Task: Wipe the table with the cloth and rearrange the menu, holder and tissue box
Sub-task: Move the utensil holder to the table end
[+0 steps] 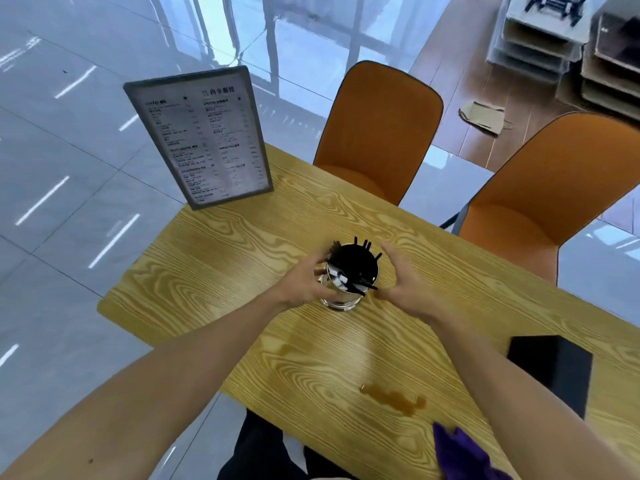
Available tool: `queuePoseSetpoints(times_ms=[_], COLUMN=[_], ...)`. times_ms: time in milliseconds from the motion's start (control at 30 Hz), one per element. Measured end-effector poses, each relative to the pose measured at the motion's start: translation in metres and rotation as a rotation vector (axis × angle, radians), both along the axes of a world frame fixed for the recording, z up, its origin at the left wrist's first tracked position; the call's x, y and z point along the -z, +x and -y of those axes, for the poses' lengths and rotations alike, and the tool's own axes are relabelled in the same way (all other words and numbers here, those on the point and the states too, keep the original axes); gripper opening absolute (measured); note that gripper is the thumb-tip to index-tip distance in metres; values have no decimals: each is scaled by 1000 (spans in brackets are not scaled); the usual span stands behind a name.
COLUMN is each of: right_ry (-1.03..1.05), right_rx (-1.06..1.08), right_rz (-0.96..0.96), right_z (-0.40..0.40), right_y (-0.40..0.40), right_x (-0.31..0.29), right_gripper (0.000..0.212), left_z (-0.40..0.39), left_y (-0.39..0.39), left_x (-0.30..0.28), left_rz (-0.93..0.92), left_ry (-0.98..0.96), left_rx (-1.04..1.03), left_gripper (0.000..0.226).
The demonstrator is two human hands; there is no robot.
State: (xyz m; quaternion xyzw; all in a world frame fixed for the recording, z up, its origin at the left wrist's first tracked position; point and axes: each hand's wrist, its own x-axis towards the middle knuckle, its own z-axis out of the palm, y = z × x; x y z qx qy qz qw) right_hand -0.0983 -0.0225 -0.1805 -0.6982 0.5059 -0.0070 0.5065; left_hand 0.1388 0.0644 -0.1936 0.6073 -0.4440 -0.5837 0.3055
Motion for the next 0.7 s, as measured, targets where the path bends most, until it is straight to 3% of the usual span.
queuePoseSetpoints(times_ms=[100,267,700], right_ry=[17,22,30], right_rx=[55,142,50], right_rz=[95,289,352], right_z=[-17,-35,-37], right_y=[6,22,131], right_x=[4,9,-16], right_gripper=[110,97,102], left_z=[-5,-12,-39], left_y=[-7,-11,78], left_x=[0,-1,-22], left_rz=[-8,-40,-59], left_ry=[-19,-14,-70], left_rx=[-78,-179,-375], left_gripper=[105,108,92])
